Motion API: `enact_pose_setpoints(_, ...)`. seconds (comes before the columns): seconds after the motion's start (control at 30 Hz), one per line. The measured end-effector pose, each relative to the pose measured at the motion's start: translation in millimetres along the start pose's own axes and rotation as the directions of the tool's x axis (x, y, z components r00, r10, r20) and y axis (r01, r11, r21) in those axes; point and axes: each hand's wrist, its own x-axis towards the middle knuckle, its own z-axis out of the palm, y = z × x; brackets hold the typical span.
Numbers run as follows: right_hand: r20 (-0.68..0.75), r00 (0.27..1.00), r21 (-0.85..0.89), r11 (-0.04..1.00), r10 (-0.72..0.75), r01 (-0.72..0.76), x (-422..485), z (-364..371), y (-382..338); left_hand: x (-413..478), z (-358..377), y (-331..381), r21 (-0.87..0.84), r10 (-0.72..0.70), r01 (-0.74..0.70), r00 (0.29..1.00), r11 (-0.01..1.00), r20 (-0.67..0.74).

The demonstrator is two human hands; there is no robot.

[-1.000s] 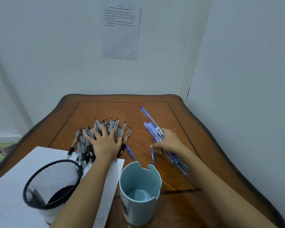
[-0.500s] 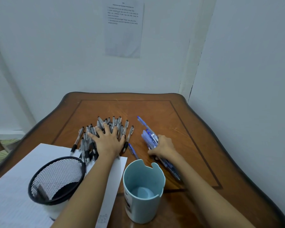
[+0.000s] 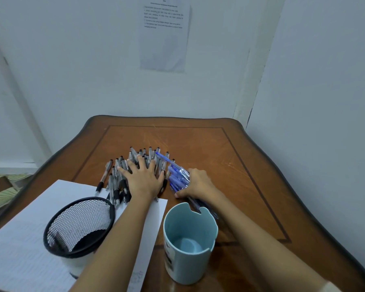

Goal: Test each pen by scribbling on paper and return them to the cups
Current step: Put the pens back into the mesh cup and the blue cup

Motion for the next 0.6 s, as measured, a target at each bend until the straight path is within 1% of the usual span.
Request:
enact_pose_setpoints(0.1,0.037,0.999,-0.108,0.994,0.015,-0.011,-2,-5,-2,-1,0,0,0.013,0.004,-0.004,1.0,1.0,0.003)
enact_pose_setpoints(0.17,0.059,0.997,-0.15,0.988,0.041,-0.032,-4,-9,1,0,-3,0,0.032,0.004,-0.005,0.999,0.999,0.033)
enact_pose_setpoints(0.27,0.098,0.989,-0.169,0.981,0.107,-0.089,-13,-19,18,4,-12,2,0.075,0.005,-0.015,0.991,0.997,0.132)
enact_pose_setpoints(0.37,0.097,0.987,-0.162,0.98,0.13,-0.113,-32,-24,32,4,-23,3,-0.003,0.008,-0.007,0.972,1.0,0.236)
enact_pose_setpoints(0.4,0.089,0.987,-0.157,0.98,0.136,-0.121,-39,-23,35,2,-27,1,-0.034,0.023,-0.015,0.971,0.999,0.239)
enact_pose_setpoints(0.47,0.059,0.99,-0.149,0.982,0.125,-0.115,-50,-25,37,-2,-42,-1,-0.077,0.063,-0.049,0.98,0.996,0.19)
enact_pose_setpoints(0.53,0.042,0.993,-0.15,0.983,0.11,-0.102,-57,-29,38,-2,-65,-5,-0.101,0.113,-0.1,0.985,0.99,0.132)
enact_pose_setpoints(0.6,-0.011,0.995,-0.095,0.991,0.098,-0.099,-63,-38,37,-1,-95,-14,-0.171,0.194,-0.176,0.976,0.97,0.096)
